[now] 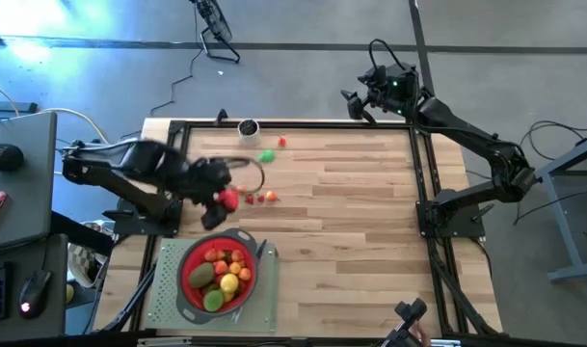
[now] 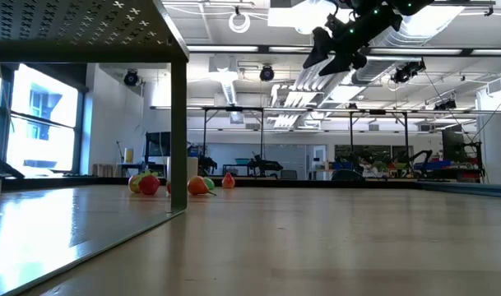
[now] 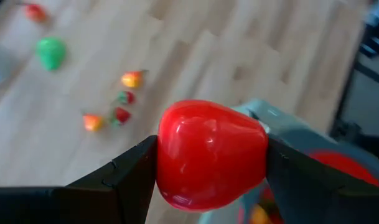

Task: Pick & Place Fruit
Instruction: Put the half apple into the red strainer bowl on the shelf, then put the pear into the red strainer bowl on the shelf

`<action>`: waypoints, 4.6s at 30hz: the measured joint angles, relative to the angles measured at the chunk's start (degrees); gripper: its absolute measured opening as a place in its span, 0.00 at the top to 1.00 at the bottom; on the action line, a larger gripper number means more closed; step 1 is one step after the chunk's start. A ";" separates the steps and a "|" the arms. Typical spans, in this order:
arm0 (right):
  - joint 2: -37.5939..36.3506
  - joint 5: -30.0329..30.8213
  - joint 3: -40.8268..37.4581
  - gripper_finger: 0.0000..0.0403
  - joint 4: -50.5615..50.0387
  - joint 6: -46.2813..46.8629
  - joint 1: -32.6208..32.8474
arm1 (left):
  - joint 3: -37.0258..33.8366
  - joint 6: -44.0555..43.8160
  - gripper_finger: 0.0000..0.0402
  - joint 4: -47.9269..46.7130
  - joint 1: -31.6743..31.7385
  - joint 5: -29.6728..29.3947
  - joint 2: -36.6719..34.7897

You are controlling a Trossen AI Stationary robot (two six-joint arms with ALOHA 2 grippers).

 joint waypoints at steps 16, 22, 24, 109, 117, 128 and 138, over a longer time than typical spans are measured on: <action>0.00 -0.28 0.00 0.15 -0.62 1.66 0.00 | -0.02 -20.33 0.37 2.16 -23.07 -8.70 5.18; 0.00 -0.23 0.00 0.15 -2.02 2.13 0.00 | -0.07 -23.35 0.36 4.51 -26.45 -7.66 8.19; -0.02 -0.15 -0.01 0.15 -2.78 3.99 0.01 | -0.07 -24.34 0.35 5.13 -26.68 -6.82 8.90; -0.02 -0.62 0.00 0.15 -16.59 -0.32 0.00 | -0.04 17.11 0.46 17.90 30.96 5.08 7.82; -0.02 -0.67 0.00 0.15 -16.57 0.18 0.00 | -0.07 23.19 0.46 17.84 30.93 3.12 7.84; -0.02 -0.67 -0.02 0.15 -15.78 0.13 0.00 | -0.07 23.32 0.46 17.84 30.93 3.01 7.86; -0.02 -2.79 -0.02 0.15 -13.12 -0.01 0.00 | -0.07 21.24 0.46 18.57 30.93 3.78 8.46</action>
